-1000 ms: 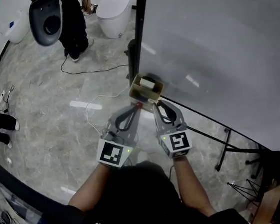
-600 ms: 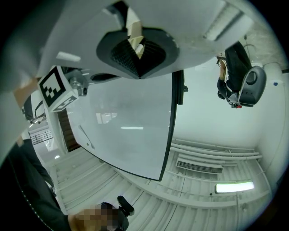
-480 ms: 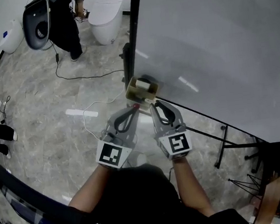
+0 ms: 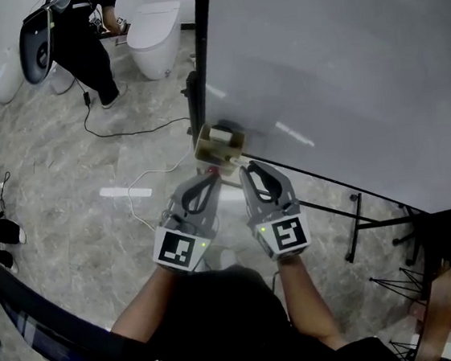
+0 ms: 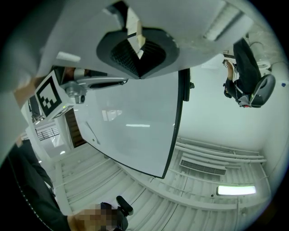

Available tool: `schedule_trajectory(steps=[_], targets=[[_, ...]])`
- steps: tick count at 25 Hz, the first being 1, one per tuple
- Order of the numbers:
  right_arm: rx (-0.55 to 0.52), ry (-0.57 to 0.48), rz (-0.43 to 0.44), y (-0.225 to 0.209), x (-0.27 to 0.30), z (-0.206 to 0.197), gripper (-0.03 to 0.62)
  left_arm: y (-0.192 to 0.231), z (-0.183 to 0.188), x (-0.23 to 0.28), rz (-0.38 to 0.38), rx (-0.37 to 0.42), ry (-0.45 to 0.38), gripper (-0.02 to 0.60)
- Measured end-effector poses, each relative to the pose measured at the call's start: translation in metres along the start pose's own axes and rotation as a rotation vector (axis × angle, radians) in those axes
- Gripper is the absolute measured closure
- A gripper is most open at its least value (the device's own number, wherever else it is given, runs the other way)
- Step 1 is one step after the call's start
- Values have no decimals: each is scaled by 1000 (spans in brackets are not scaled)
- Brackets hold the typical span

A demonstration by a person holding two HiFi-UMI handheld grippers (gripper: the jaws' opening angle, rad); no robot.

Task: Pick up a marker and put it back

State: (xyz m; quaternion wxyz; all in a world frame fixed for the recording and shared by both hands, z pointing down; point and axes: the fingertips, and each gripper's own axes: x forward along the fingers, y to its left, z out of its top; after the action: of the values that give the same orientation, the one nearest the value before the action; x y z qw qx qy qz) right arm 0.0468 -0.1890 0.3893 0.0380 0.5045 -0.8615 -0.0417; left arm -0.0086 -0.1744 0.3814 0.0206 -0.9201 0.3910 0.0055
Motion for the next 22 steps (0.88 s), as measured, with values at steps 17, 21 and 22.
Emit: schedule_trajectory(steps=[17, 21, 22], targets=[[-11, -58, -112, 0, -47, 36, 519, -12, 17, 3, -120, 35, -35, 577], [-12, -62, -132, 1, -58, 40, 517, -15, 17, 1, -140, 41, -32, 577], [-11, -66, -137, 1, -61, 42, 517, -14, 18, 0, -142, 40, -33, 577]])
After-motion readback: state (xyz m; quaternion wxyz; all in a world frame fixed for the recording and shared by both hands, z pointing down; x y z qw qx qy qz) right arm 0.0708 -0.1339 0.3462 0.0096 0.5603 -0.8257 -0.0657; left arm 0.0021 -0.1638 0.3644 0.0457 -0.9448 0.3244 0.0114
